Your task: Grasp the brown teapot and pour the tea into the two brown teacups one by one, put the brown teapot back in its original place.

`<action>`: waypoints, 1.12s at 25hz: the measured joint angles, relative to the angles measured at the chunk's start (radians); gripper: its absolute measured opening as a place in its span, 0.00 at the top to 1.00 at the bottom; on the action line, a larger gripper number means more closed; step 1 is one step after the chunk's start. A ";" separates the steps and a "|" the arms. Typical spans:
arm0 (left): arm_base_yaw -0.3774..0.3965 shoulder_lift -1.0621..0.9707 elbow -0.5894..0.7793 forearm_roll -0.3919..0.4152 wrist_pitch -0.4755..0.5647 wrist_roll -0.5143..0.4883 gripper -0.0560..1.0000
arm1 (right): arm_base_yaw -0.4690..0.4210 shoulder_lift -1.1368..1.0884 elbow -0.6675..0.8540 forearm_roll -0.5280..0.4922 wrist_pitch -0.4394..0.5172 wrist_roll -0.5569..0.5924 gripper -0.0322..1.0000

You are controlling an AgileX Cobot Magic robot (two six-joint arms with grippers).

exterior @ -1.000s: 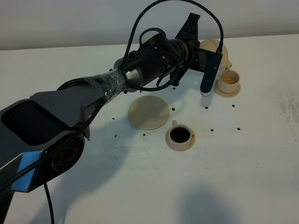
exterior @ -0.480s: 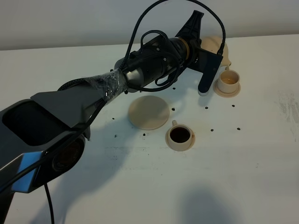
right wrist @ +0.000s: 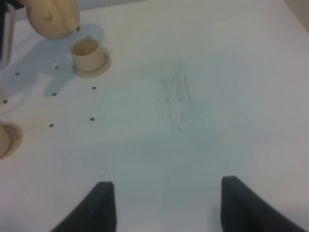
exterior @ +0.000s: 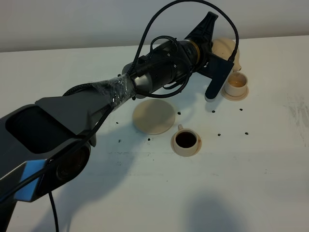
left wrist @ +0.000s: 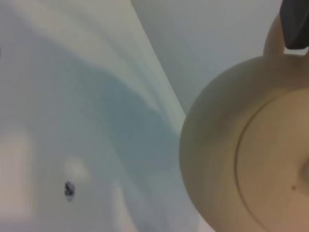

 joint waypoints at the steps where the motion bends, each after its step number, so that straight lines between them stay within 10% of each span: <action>1: 0.000 0.006 0.000 0.010 -0.002 0.000 0.86 | 0.000 0.000 0.000 0.000 0.000 0.000 0.51; 28: 0.000 0.023 0.007 0.245 -0.089 0.000 0.86 | 0.000 0.000 0.000 0.000 0.000 0.000 0.51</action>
